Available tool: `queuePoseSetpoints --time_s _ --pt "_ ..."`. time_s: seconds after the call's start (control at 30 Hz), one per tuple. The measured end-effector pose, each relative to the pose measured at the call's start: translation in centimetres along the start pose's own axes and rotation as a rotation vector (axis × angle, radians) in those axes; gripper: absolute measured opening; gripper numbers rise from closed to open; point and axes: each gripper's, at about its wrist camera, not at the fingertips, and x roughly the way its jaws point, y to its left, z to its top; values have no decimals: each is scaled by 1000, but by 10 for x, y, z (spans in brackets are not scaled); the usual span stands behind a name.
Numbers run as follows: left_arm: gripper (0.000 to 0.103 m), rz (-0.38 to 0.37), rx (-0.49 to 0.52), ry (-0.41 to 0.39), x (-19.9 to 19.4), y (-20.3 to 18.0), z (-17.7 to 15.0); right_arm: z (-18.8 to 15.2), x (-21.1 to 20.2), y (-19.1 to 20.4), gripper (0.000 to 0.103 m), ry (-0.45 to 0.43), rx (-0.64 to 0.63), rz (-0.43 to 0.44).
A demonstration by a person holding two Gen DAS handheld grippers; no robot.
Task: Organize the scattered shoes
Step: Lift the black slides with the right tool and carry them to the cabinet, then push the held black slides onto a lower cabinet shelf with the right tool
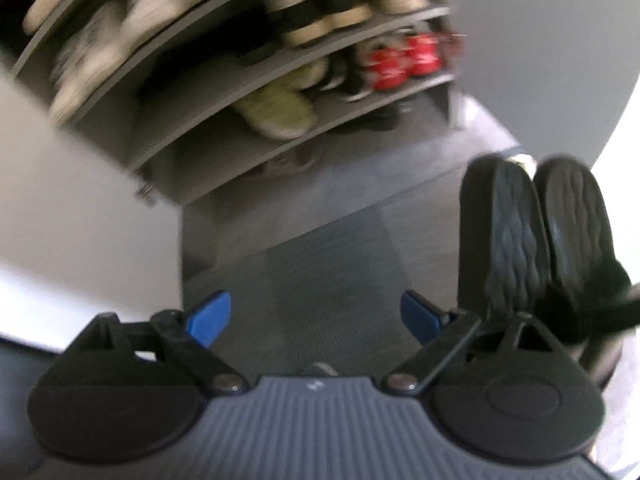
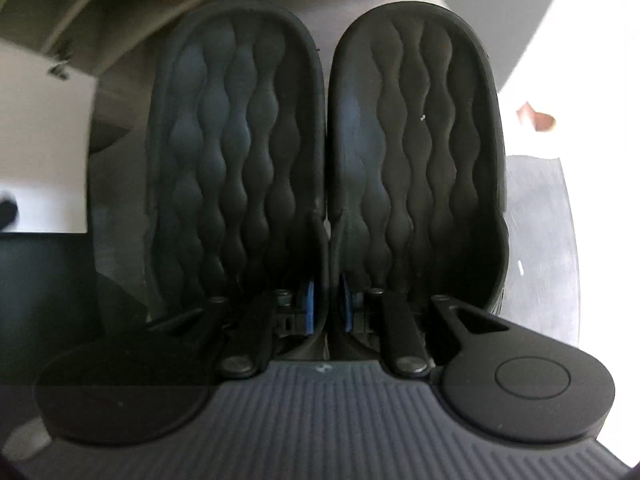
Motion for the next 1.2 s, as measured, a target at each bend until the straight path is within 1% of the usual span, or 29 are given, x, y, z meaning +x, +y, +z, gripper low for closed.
queuePoseSetpoints --time_s 0.1,0.13,0.2,0.23,0.27,0.3,0.37,0.4,0.47,0.53,0.57,0.6,0.67,0.77,0.83,0.97,1.03,1.2 --pt "94 39 -63 29 15 45 -2 55 8 64 17 -35 -108 -1" --pt "94 48 -82 40 20 57 -2 65 9 78 17 -43 -128 -1" --pt "94 49 -117 53 27 80 -1 89 14 112 17 -62 -178 -4" --pt "94 46 -124 52 31 93 0 105 18 137 17 -73 -217 -6" --pt "94 42 -131 52 34 106 1 111 20 149 17 -78 -234 -6" --pt "94 35 -128 50 37 113 2 126 25 174 17 -84 -263 -3" --pt "94 14 -126 60 43 128 3 143 33 205 17 -93 -305 -4" --pt "94 1 -127 72 46 135 3 158 42 234 17 -107 -350 -9" --pt "94 -25 -114 69 46 148 2 167 52 256 17 -121 -390 -17" --pt "94 -40 -108 67 47 158 0 185 67 287 17 -134 -414 -23" --pt "94 -44 -108 66 48 162 0 187 71 292 17 -139 -420 -24" --pt "94 -54 -125 72 53 171 -2 189 89 309 16 -154 -442 -26" --pt "94 -51 -147 87 62 182 -5 189 107 325 16 -179 -470 -28" --pt "94 -38 -171 106 77 194 -11 207 118 344 16 -211 -478 -14" --pt "94 -31 -179 123 87 199 -15 228 127 358 16 -235 -465 -8" --pt "94 -19 -166 144 101 203 -16 254 137 371 16 -266 -430 4" --pt "94 -21 -157 143 103 203 -14 276 145 379 16 -289 -413 11" --pt "94 -27 -129 129 118 203 -5 304 148 386 16 -344 -391 2"
